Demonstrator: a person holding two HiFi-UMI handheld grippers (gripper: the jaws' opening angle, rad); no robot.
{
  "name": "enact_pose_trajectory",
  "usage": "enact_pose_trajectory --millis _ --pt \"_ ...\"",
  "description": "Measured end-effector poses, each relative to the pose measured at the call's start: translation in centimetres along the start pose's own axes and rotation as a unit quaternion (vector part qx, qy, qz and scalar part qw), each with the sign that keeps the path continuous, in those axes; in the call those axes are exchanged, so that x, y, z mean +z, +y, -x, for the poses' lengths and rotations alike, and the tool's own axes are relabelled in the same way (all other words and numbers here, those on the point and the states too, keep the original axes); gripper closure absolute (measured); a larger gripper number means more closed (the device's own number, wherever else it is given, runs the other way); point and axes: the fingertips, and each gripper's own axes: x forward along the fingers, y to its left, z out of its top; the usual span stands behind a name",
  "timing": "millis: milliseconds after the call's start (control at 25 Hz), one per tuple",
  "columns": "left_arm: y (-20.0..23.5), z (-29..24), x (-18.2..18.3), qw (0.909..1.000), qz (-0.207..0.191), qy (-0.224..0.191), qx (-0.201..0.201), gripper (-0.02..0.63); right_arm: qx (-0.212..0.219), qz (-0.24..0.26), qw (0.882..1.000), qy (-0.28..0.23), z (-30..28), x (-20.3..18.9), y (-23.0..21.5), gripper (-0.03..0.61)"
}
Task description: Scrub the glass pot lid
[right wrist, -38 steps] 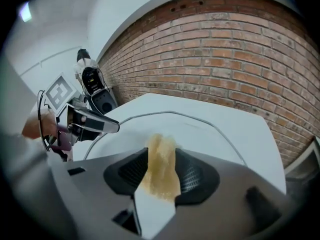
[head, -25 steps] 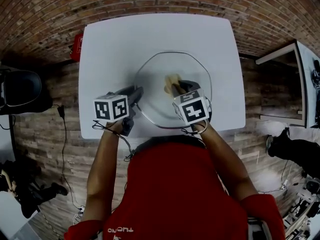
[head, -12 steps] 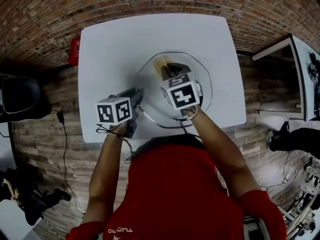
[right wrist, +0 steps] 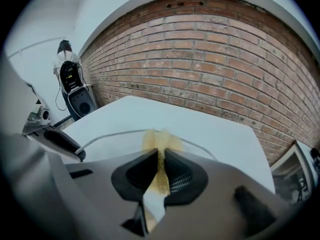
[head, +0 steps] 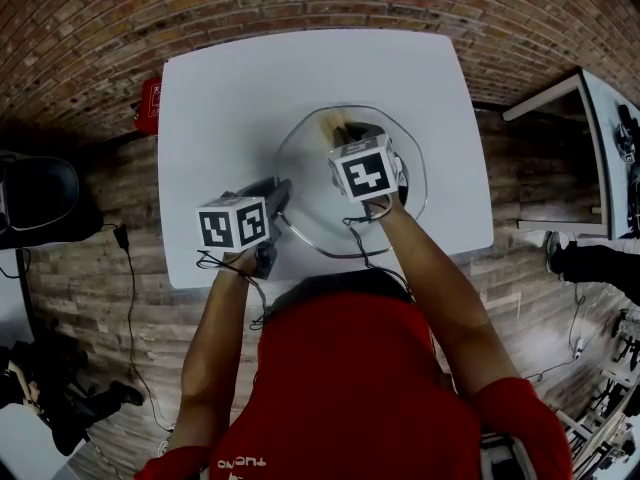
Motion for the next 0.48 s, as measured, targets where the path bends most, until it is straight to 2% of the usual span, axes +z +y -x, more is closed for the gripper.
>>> enact_pose_trajectory --millis 320,480 --pt "0.0 0.0 -0.1 1.0 0.002 0.002 -0.001 0.5 -0.076 -0.041 0.996 0.022 2.9 -3.2 -7.7 0.525" --pt "-0.1 -0.1 0.1 1.0 0.0 0.005 0.002 0.5 -0.072 -0.053 0.996 0.015 4.0 -3.1 -7.5 0.525"
